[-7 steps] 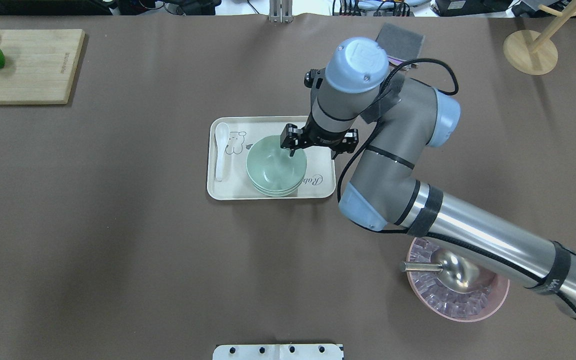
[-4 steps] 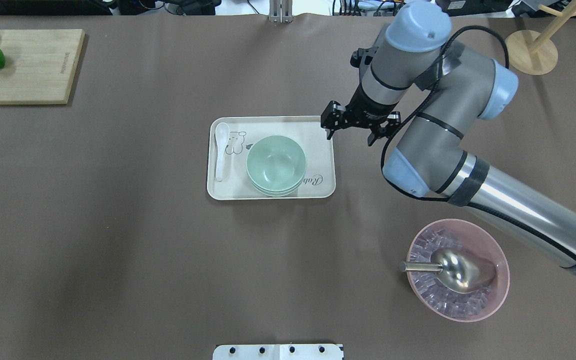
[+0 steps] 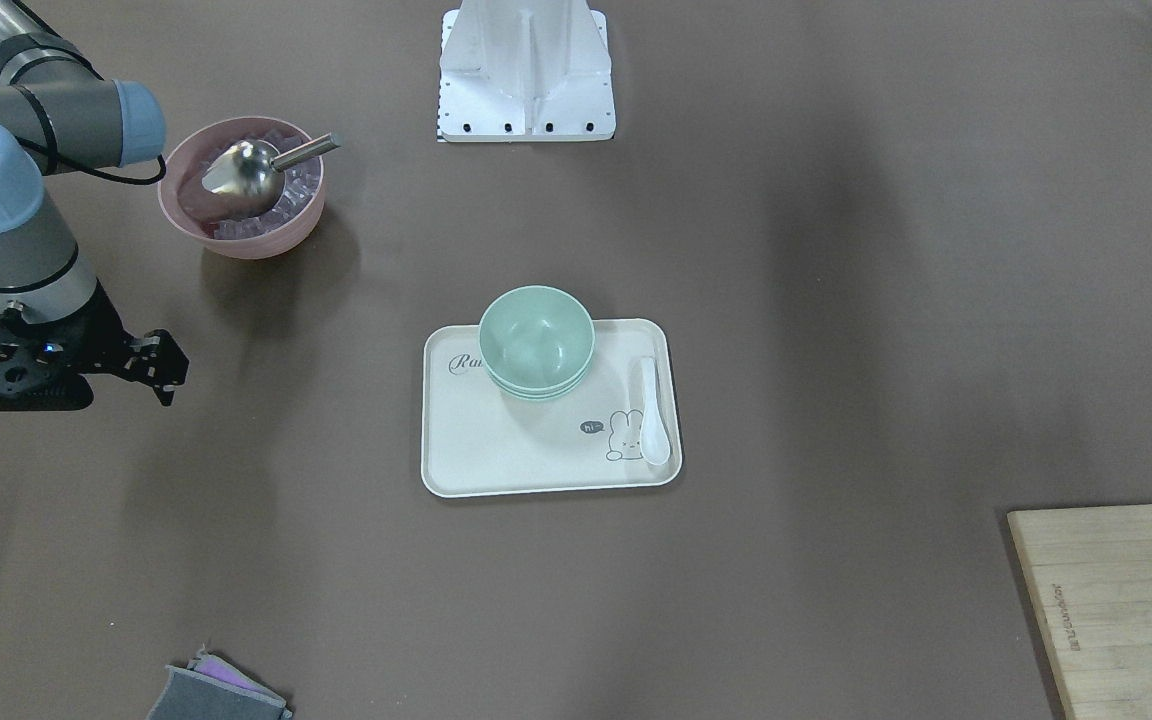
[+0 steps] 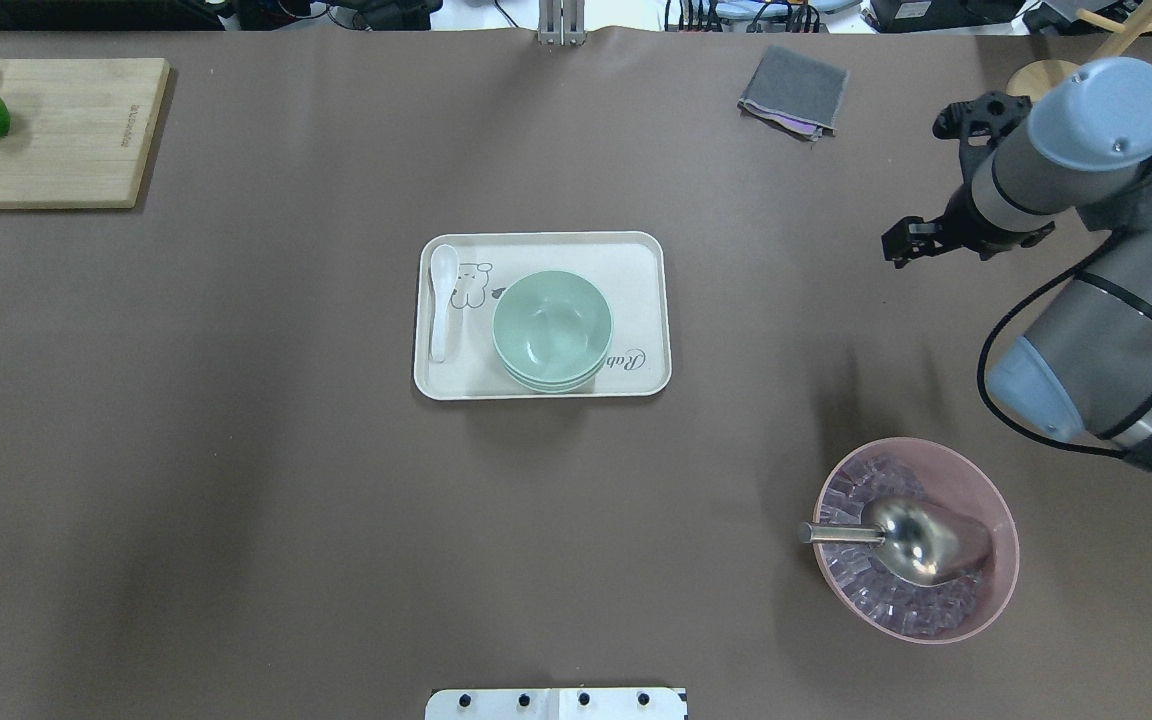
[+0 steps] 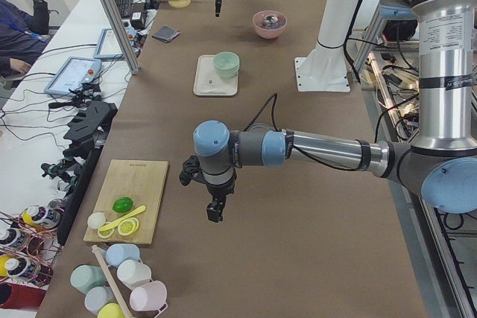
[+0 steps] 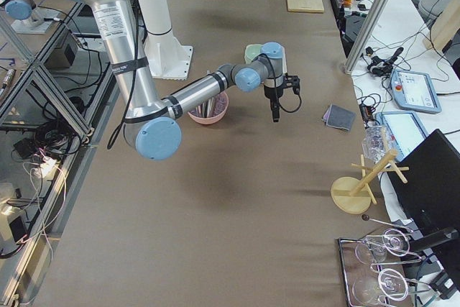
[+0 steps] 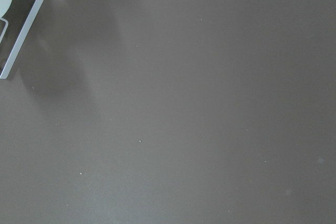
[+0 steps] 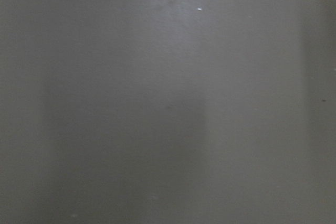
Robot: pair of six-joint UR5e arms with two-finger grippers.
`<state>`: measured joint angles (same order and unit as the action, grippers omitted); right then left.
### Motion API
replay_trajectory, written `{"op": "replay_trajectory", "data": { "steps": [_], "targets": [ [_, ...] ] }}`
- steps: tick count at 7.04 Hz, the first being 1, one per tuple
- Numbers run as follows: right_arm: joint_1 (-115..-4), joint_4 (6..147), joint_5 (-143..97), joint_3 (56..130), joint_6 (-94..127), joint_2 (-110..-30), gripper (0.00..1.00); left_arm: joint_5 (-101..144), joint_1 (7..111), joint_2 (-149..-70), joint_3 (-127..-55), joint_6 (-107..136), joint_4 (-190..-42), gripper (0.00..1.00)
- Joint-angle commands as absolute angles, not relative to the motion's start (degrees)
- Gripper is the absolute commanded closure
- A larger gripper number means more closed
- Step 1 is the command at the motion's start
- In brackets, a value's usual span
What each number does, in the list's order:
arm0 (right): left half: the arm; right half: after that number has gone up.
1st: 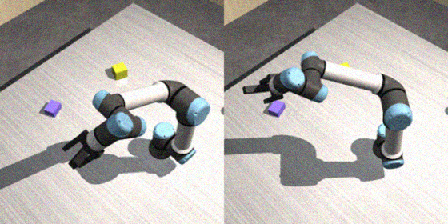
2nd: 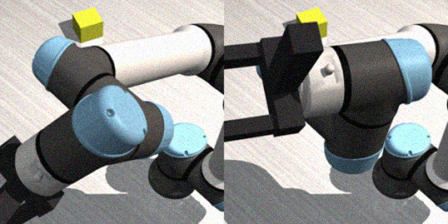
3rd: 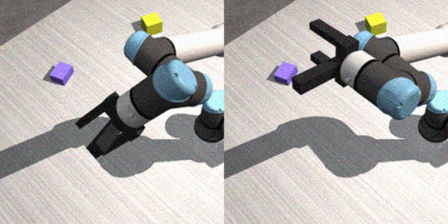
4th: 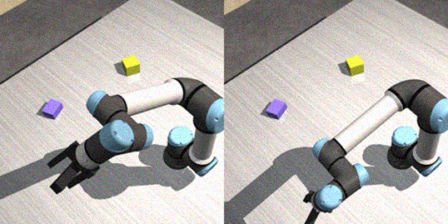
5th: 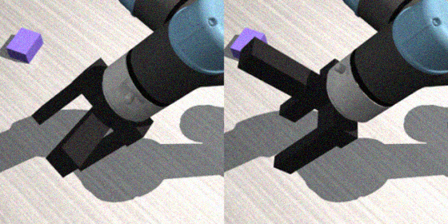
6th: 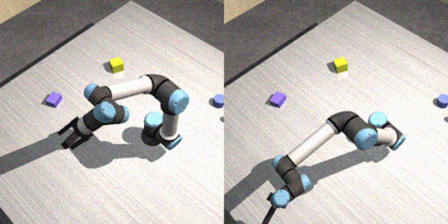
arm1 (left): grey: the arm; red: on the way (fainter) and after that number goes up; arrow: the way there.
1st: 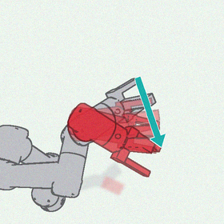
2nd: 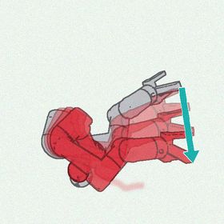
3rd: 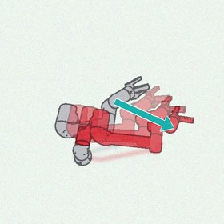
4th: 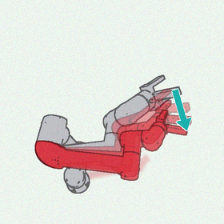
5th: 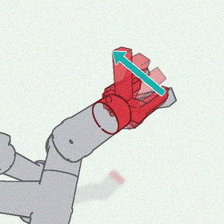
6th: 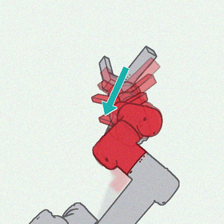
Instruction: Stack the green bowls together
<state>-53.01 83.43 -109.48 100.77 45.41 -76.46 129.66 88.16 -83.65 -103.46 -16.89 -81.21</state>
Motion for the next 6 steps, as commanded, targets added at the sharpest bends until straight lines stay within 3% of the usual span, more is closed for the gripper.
{"op": "replay_trajectory", "data": {
  "steps": [1, 2, 4, 6],
  "targets": [
    [-59.3, 83.32, -107.94, 101.52, 39.34, -86.18, 0.0, 129.64, 88.15, -83.06, -103.54, -16.96, -81.3, 0.02],
    [-65.94, 84.1, -109.41, 100.99, 24.67, -88.05, 0.0, 129.64, 88.15, -82.97, -103.45, -16.96, -81.3, 0.02],
    [-82.26, 84.46, -125.76, 92.6, -0.25, -90.52, 0.0, 129.64, 88.15, -82.97, -103.36, -16.96, -81.3, 0.02],
    [-91.37, 94.84, -127.62, 91.23, -5.27, -90.36, 0.0, 129.73, 88.07, -82.97, -103.45, -16.88, -81.04, 0.02]
  ]
}}
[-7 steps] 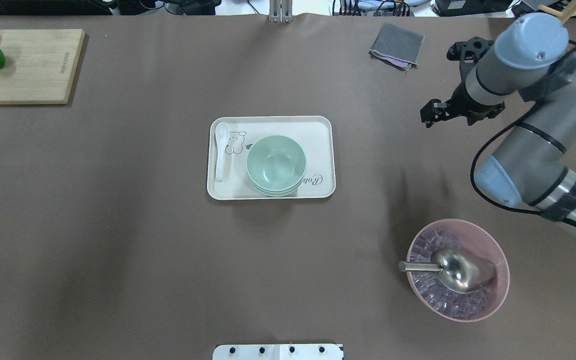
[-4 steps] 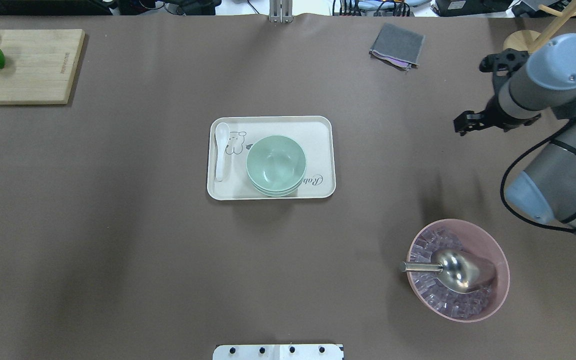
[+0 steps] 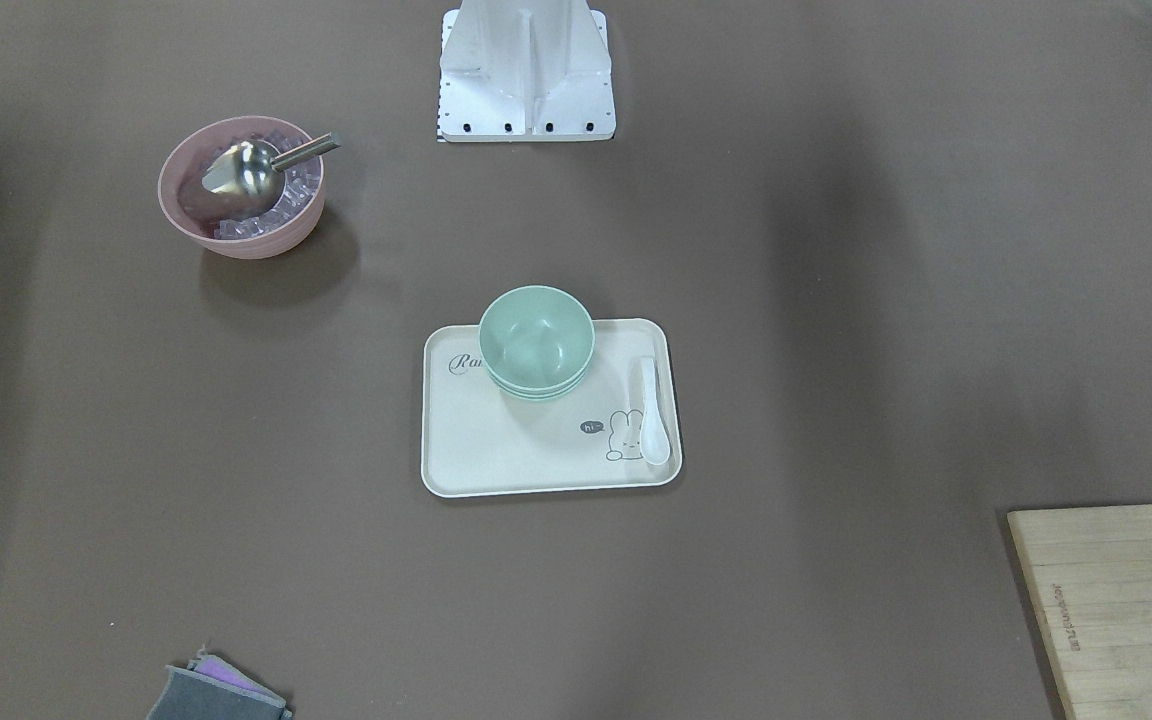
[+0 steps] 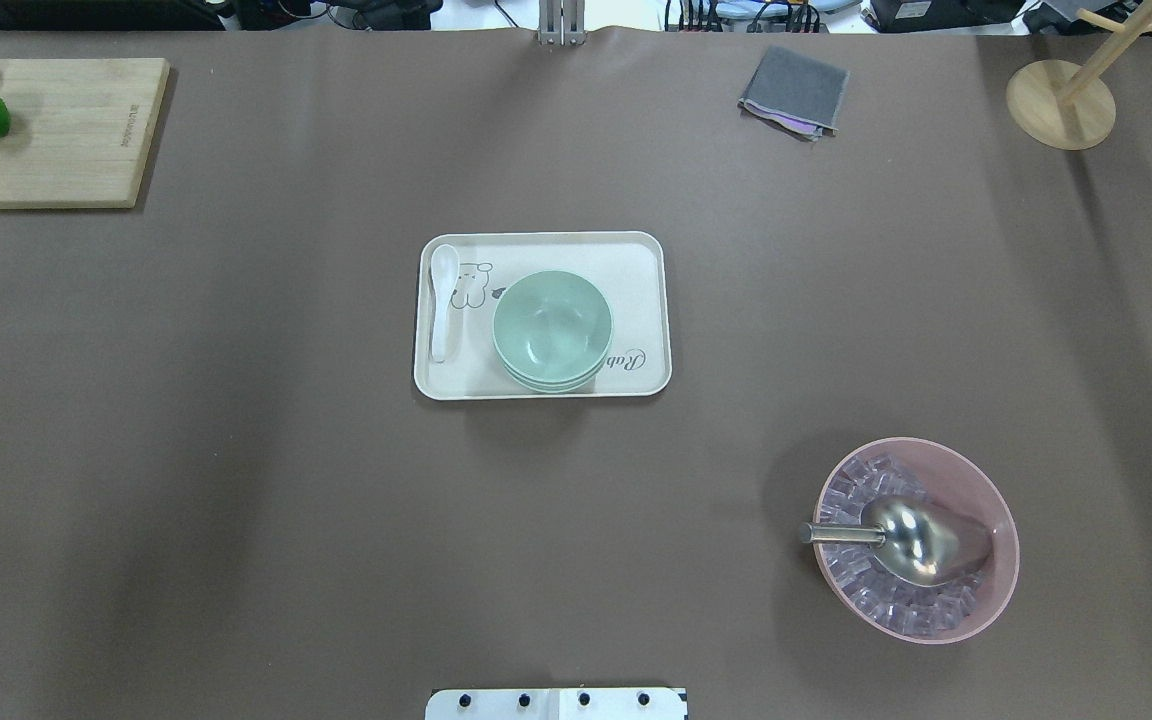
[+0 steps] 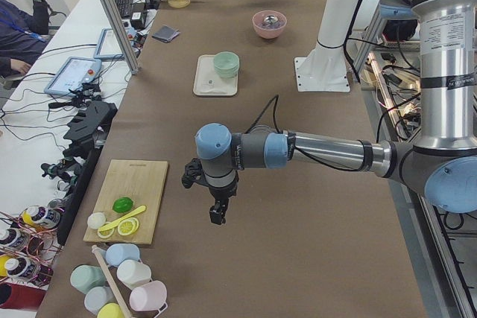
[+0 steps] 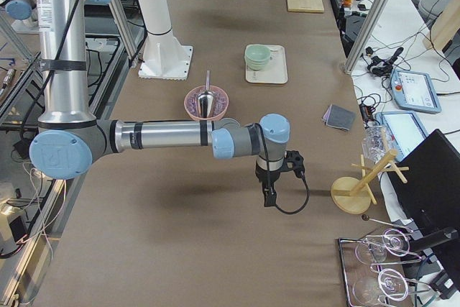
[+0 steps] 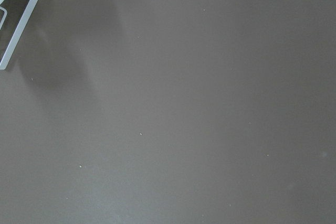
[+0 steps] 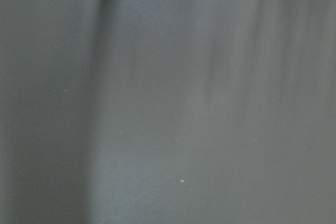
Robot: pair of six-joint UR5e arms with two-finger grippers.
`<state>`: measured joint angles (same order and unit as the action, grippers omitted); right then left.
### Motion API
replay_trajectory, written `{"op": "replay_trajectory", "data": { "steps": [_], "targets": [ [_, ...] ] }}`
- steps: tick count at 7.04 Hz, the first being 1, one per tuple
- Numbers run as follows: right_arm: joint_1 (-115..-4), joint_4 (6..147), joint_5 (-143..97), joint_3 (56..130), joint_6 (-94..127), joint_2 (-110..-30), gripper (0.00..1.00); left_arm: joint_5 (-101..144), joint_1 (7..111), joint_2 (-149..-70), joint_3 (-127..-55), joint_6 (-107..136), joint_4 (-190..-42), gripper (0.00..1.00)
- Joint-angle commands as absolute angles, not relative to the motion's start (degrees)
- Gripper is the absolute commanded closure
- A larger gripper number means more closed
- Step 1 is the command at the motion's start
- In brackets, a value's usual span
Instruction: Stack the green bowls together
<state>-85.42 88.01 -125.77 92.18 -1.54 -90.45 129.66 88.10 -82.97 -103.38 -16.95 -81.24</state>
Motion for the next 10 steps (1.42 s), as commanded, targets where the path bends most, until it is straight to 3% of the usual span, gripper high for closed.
{"op": "replay_trajectory", "data": {
  "steps": [1, 3, 10],
  "targets": [
    [-93.15, 100.84, -126.49, 93.32, -5.36, -89.74, 0.0, 129.12, 88.07, -83.06, -103.97, -16.96, -80.86, 0.02],
    [-93.08, 101.34, -125.41, 95.54, -5.27, -91.14, 0.0, 129.81, 87.98, -84.8, -99.7, -15.57, -80.86, 0.02],
    [-92.99, 100.99, -125.51, 95.89, -5.19, -91.49, 0.0, 137.37, 89.64, -84.29, -99.66, -5.1, -81.39, 0.02]
  ]
}}
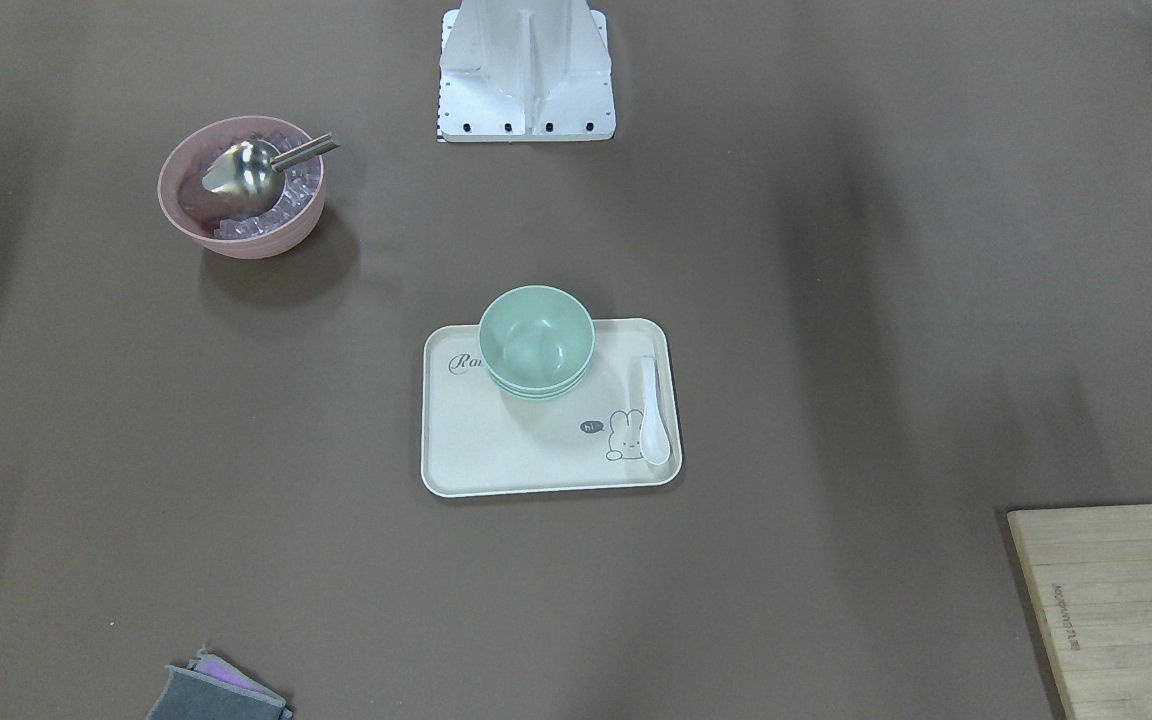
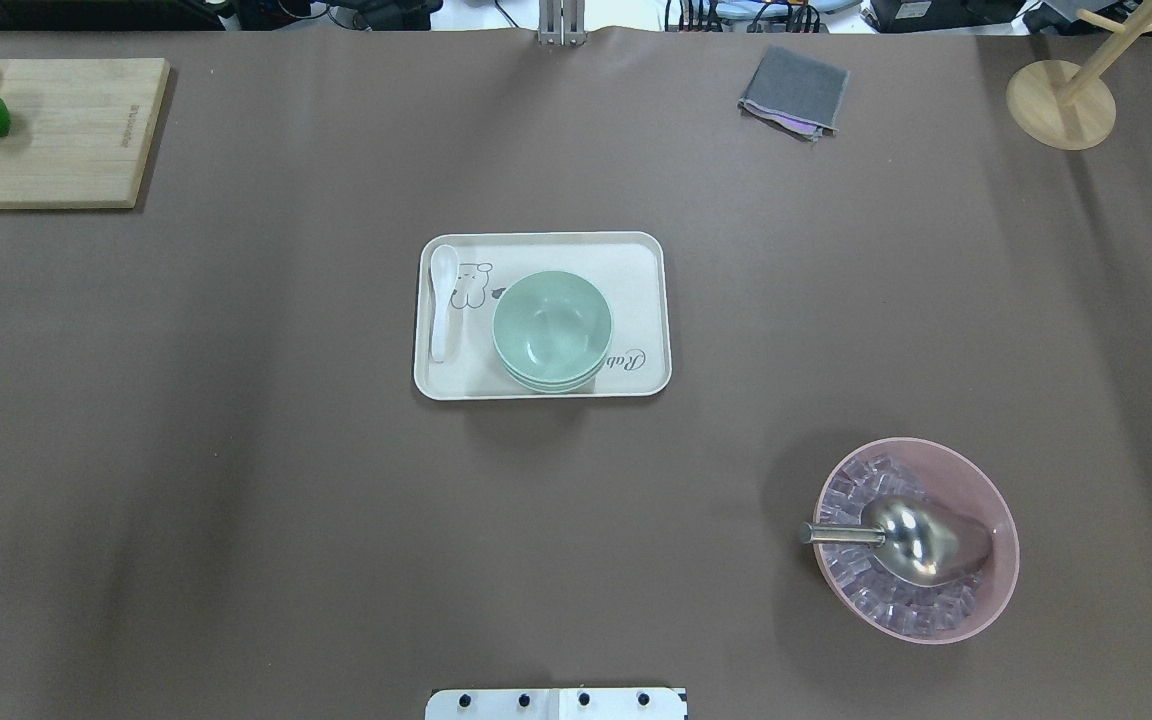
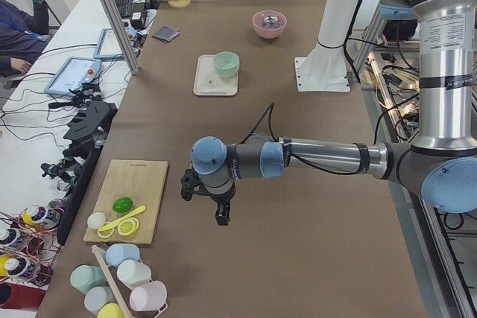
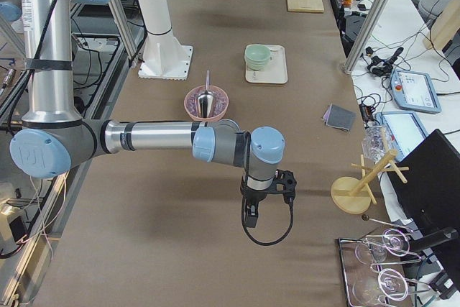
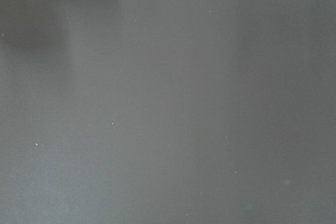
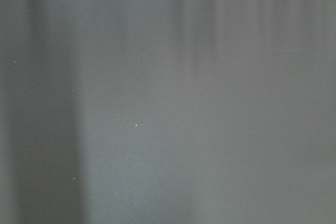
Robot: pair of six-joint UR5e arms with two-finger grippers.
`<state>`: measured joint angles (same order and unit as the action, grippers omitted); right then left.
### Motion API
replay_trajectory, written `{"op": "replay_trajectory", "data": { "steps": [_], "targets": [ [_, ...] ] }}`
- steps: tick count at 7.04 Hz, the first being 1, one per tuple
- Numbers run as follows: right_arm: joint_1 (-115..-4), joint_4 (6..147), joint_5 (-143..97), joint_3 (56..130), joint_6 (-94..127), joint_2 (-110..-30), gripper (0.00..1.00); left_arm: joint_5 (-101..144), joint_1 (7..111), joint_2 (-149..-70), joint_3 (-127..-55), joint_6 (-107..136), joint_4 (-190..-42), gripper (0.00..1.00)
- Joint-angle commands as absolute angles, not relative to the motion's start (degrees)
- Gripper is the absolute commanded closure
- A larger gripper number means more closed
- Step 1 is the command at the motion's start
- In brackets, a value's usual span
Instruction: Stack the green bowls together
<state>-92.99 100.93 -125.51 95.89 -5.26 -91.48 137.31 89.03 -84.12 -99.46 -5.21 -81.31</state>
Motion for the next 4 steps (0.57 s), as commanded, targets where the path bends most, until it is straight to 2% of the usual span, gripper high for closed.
{"op": "replay_trajectory", "data": {
  "steps": [1, 4],
  "targets": [
    [-92.9, 100.9, -125.51, 95.89, -5.19, -91.49, 0.0, 137.37, 90.17, -84.2, -99.67, -5.1, -81.39, 0.02],
    [-92.81, 100.81, -125.77, 96.15, -5.19, -92.8, 0.0, 137.29, 90.97, -83.32, -99.76, -5.36, -81.39, 0.02]
  ]
}}
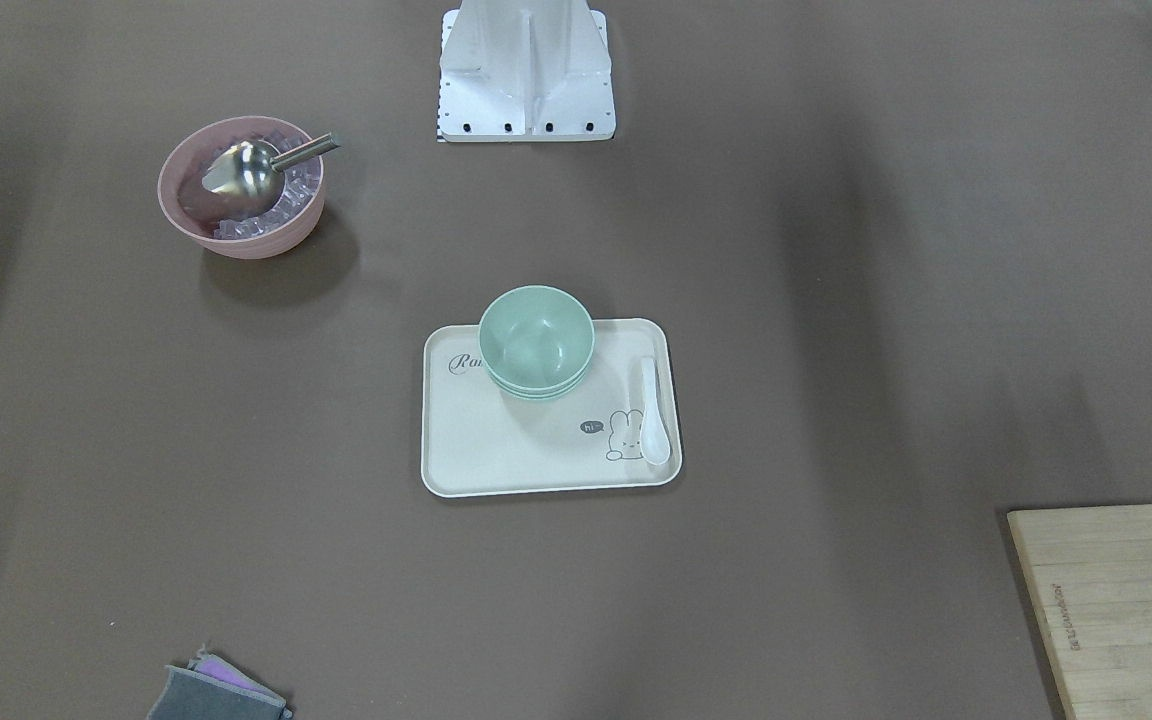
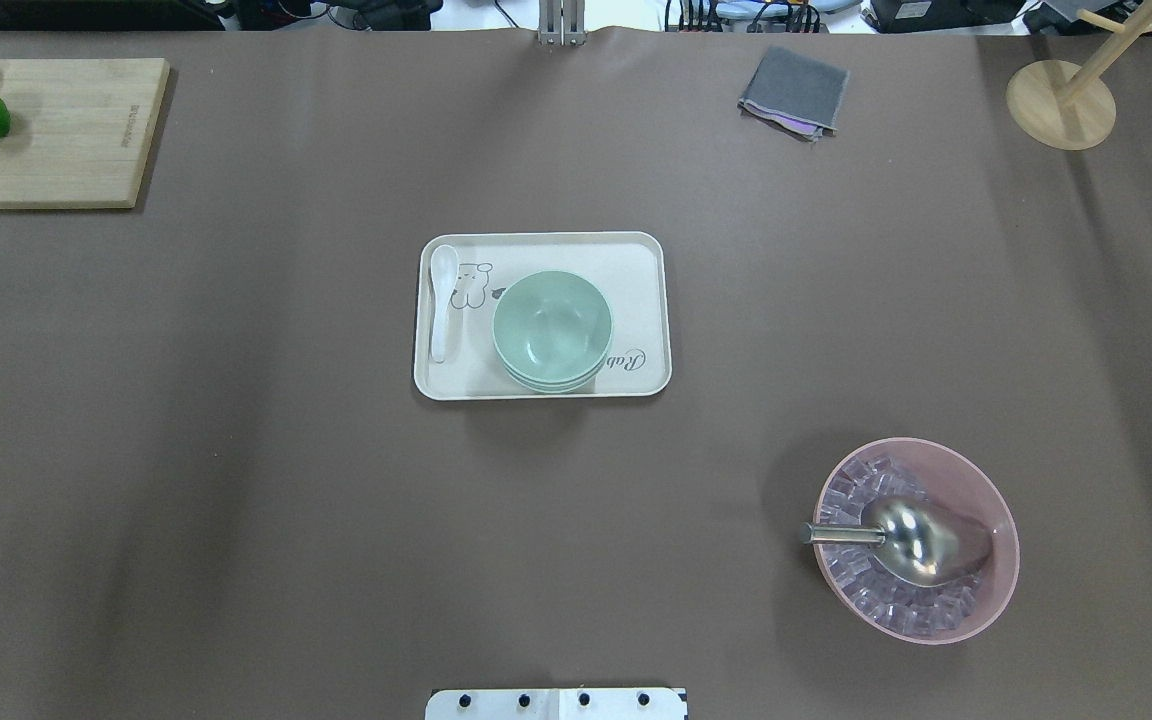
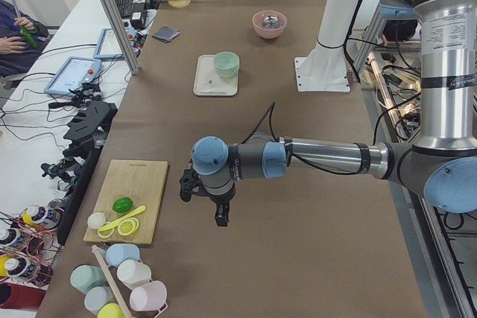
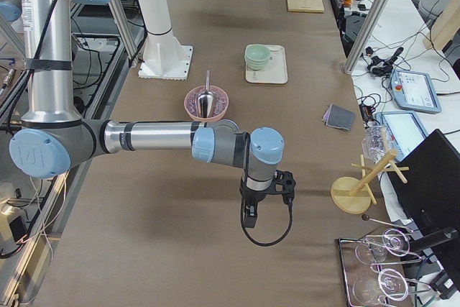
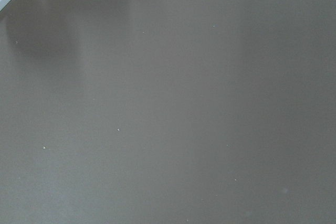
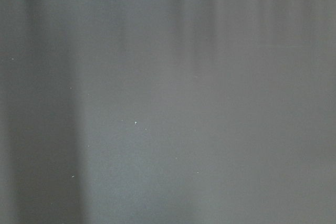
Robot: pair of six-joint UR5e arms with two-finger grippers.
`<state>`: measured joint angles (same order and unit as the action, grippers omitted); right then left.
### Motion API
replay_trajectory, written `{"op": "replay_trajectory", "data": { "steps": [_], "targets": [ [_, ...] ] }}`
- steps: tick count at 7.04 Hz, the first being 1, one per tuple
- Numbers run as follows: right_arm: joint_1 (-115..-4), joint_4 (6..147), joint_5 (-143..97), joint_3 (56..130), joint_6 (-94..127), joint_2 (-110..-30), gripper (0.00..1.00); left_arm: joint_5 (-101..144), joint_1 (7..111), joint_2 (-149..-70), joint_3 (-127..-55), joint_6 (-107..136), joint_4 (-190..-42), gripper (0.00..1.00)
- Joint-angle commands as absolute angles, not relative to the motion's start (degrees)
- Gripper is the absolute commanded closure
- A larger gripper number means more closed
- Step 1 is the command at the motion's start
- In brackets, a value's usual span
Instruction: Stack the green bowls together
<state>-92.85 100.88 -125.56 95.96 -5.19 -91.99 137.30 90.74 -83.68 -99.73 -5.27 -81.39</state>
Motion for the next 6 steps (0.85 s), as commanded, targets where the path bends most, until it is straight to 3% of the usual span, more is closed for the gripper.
{"op": "replay_trajectory", "data": {
  "steps": [1, 6],
  "targets": [
    [-92.81, 100.81, -125.95, 97.02, -5.19, -93.77, 0.0, 137.29, 91.05, -83.32, -99.49, -5.45, -81.3, 0.02],
    [-92.81, 100.81, -125.95, 98.0, -5.19, -95.54, 0.0, 137.29, 91.32, -83.06, -99.58, -5.54, -81.3, 0.02]
  ]
}}
